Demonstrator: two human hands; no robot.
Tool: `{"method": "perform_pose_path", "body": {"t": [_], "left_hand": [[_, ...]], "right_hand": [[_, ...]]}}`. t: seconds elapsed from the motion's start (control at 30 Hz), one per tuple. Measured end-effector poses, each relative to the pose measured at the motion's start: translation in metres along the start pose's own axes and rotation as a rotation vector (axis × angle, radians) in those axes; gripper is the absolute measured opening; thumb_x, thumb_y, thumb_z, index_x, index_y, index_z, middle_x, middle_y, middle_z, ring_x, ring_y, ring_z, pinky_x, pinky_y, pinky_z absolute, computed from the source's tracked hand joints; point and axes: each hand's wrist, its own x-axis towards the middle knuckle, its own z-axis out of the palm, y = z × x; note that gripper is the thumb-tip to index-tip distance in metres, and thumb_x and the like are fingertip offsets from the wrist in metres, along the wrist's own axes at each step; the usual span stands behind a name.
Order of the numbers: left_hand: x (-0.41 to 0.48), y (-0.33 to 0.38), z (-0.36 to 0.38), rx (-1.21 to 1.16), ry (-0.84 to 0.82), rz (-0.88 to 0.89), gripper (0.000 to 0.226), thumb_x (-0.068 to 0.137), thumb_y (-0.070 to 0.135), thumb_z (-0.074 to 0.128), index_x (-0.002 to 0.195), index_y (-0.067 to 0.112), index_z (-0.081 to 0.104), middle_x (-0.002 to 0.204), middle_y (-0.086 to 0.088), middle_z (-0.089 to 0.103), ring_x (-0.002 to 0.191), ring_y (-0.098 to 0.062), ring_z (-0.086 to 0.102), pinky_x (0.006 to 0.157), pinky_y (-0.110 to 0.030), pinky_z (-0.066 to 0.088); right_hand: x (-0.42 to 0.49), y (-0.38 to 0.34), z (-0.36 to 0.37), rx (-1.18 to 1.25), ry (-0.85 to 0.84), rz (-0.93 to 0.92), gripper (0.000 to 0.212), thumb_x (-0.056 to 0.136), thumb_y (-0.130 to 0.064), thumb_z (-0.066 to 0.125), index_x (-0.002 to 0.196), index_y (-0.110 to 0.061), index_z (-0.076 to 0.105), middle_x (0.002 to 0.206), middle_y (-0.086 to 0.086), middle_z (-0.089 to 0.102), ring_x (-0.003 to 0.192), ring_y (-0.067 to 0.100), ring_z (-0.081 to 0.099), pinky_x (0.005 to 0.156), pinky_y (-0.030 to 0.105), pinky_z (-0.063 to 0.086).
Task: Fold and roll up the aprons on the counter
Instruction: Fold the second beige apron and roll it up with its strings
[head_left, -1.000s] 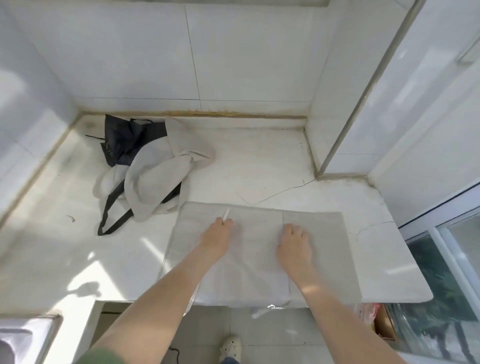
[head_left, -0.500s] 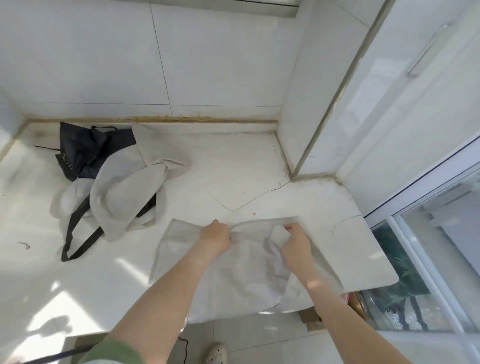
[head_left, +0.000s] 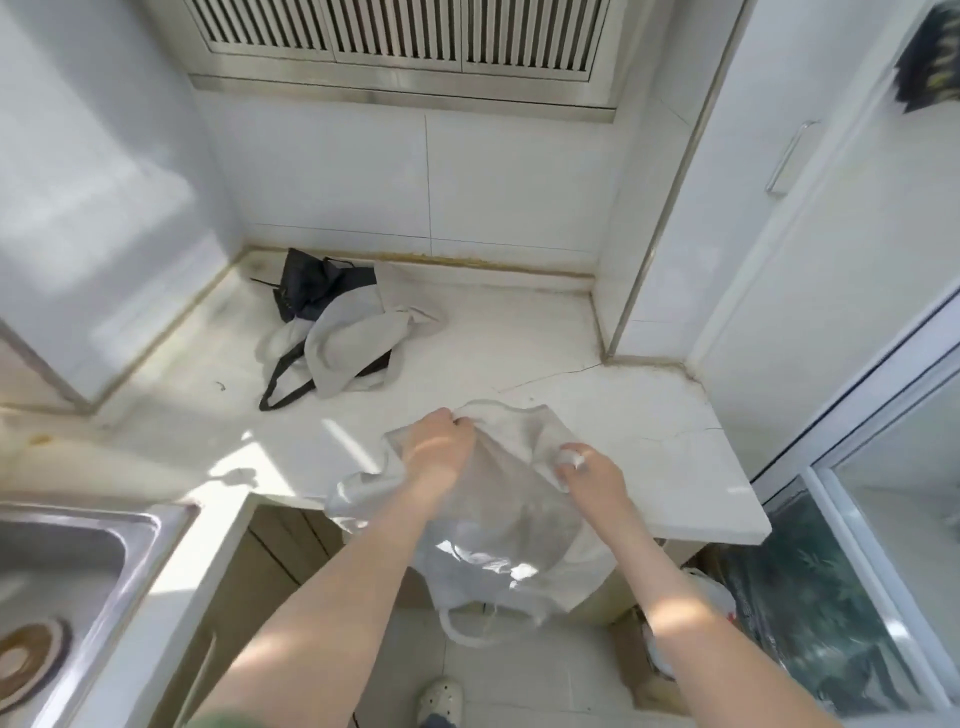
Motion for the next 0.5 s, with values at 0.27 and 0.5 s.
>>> {"method": "perform_pose_path", "body": {"t": [0.27,0.5], "left_hand": [[-0.102,-0.056,-0.039,-0.214,0.319,-0.054,0.018,0.096,0.022,0.035,0.084,0.013,0.045,0.075,-0.003,0.050,0.073,-0.024,0.051,0.062,-0.034,0.034],[-0.141,-0.075,-0.078,-0.096,0.571,0.014,0.021,0.100,0.015,0.037,0.117,0.007,0.047,0.116,-0.008,0.046,0.081,-0.028,0.051,0.066,-0.036,0.038]], "right_hand": [[-0.090,-0.027,0.012,0.295,-0.095,-0.131,0.033,0.095,-0.026,0.052,0.075,-0.001,0.047,0.069,0.007,0.042,0.068,0.020,0.041,0.059,0.032,0.029],[-0.093,-0.008,-0.031,0.346,0.196,-0.015,0.040,0.091,-0.035,0.055,0.072,0.001,0.054,0.075,0.017,0.059,0.079,0.036,0.056,0.075,0.042,0.043]]}}
